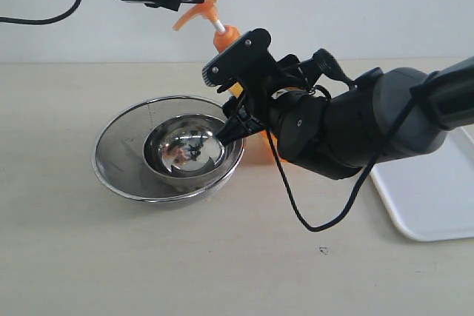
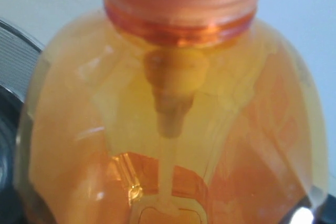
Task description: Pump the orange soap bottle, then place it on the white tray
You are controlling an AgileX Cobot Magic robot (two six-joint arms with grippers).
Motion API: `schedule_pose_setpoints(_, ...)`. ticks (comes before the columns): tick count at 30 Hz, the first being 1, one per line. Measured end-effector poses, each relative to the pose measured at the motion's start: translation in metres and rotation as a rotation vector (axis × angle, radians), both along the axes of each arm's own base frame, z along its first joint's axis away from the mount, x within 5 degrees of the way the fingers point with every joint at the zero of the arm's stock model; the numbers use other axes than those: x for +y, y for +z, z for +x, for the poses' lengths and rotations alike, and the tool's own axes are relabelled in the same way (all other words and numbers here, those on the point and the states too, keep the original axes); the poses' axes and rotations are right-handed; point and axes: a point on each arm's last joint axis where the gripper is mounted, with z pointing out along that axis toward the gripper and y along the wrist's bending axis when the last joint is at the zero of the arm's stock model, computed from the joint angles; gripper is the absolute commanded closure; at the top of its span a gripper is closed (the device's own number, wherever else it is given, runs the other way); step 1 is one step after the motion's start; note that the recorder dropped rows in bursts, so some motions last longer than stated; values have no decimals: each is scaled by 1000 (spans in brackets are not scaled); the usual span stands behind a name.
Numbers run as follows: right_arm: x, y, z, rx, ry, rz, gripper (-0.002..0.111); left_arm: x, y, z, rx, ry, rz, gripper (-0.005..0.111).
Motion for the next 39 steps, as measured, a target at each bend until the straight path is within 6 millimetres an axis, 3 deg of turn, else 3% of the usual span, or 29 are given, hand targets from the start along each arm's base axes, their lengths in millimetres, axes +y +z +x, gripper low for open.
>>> schedule_pose_setpoints(26,-2,-2,2,-13,-7,-24,108,-2,-5,3,19,-1,-11,102)
schedule_pose_setpoints(32,0,-2,1,-7,0,-8,108,5,21,-12,-67,11,1,102)
schedule_pose_setpoints(39,1,-2,0,-7,6,-7,108,17,73,-41,-229,54,-41,102)
